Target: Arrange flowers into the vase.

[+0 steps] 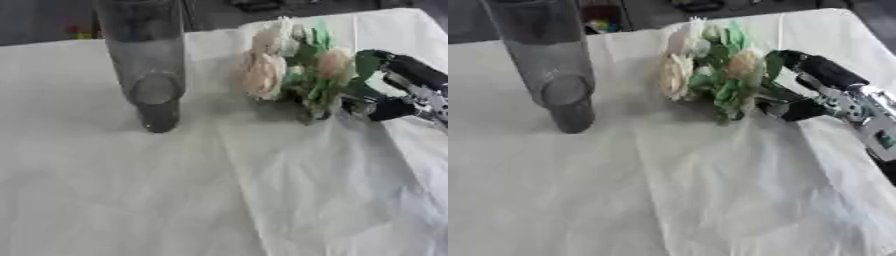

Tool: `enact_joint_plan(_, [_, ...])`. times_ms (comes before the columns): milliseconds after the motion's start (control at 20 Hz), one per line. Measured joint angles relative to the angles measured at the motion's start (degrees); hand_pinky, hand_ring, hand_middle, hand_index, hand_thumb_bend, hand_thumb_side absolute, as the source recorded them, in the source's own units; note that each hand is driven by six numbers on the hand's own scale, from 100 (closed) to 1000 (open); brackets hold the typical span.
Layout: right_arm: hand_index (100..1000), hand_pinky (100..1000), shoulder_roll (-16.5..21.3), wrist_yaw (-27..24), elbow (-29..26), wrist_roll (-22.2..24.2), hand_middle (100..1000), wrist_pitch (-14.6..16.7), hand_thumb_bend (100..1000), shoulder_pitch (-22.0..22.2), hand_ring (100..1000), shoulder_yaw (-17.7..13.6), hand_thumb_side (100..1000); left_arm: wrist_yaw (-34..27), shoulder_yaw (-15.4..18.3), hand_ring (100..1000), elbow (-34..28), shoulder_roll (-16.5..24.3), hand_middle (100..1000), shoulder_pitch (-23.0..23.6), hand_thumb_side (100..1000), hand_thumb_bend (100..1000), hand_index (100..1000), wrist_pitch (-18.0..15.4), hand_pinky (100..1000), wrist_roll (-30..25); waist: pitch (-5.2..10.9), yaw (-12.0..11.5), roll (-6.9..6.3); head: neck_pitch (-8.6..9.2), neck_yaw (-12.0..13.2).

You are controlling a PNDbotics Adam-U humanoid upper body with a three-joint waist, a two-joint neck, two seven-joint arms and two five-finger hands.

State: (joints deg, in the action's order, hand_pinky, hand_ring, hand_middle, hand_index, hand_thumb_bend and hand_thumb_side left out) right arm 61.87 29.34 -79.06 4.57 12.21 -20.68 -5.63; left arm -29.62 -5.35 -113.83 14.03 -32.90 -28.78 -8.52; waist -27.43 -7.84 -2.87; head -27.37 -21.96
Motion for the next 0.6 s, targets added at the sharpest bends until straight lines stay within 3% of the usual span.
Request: enact_joint_plan(600, [934,792,0.01,0.27,0.38,0.36,914,0.40,325,-0.53,926,0.02,487,0.15,-0.02,780,0.00,-0.02,860,-0.42,825,100,941,-0.26,783,-0.26,-0.78,-1.24,0.21,1.33,-1.52])
